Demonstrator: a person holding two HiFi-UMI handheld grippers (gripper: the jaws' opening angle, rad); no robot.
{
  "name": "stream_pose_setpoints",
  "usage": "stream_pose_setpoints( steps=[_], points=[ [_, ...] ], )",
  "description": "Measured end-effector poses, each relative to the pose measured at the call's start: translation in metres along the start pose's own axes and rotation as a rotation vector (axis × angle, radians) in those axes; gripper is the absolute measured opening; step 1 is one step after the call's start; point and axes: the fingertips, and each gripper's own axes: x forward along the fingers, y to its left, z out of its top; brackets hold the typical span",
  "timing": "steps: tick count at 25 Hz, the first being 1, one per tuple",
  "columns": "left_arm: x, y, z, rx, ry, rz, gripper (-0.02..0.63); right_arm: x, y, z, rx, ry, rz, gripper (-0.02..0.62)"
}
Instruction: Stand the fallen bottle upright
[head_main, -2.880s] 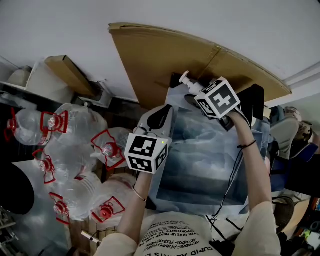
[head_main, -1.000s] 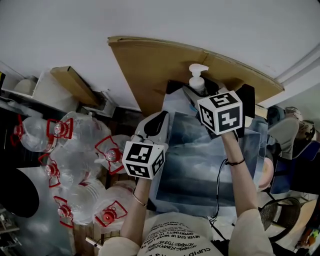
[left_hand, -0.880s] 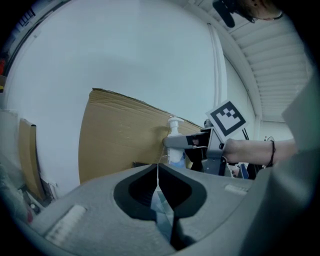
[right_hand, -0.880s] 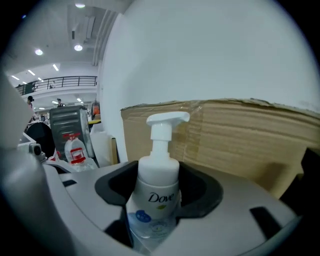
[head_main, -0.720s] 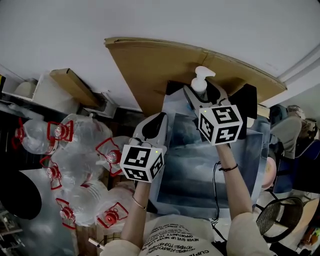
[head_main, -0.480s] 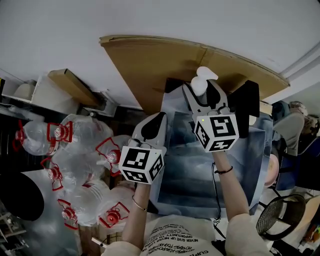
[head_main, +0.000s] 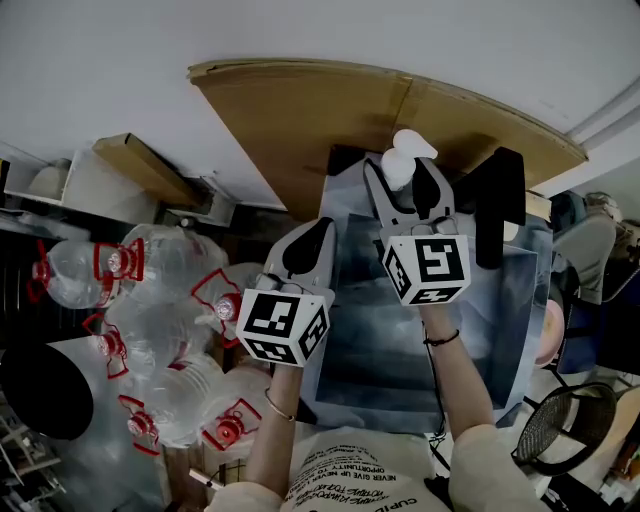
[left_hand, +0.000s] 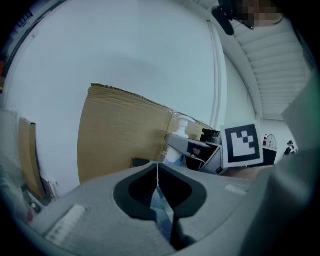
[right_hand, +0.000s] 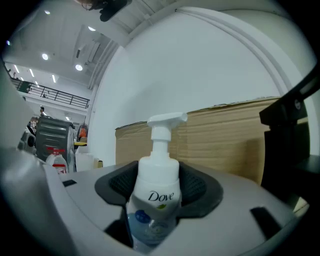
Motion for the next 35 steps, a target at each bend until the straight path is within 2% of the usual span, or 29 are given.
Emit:
stream_pose_setpoints(
  steps=[16,22,27,30,35],
  points=[
    [0.001,-0.008,-0.004,0.007,0.009,0.008,0.028,-0.01,0.01,-0.002,-0.094,-0.062,0.01,0.252],
    [-0.003,-0.007,-0.003,0.005,0.006,0.02,0.028,-0.011,0.011,-0.002,-0.093,-0.067,0.015,0.255],
    [-0.007,-0.011,-0.001,0.005,0.0,0.025,0.028,-0.009,0.012,-0.005,-0.086,-0.021,0.047,0.256],
    [-0.009,-0.014,0.002,0.008,-0.007,0.026,0.028,-0.01,0.012,-0.007,-0.066,-0.005,0.058,0.296],
    [-0.015,-0.021,0.007,0.016,-0.021,0.029,0.028,-0.018,0.01,-0.005,-0.029,0.003,0.065,0.311]
  ],
)
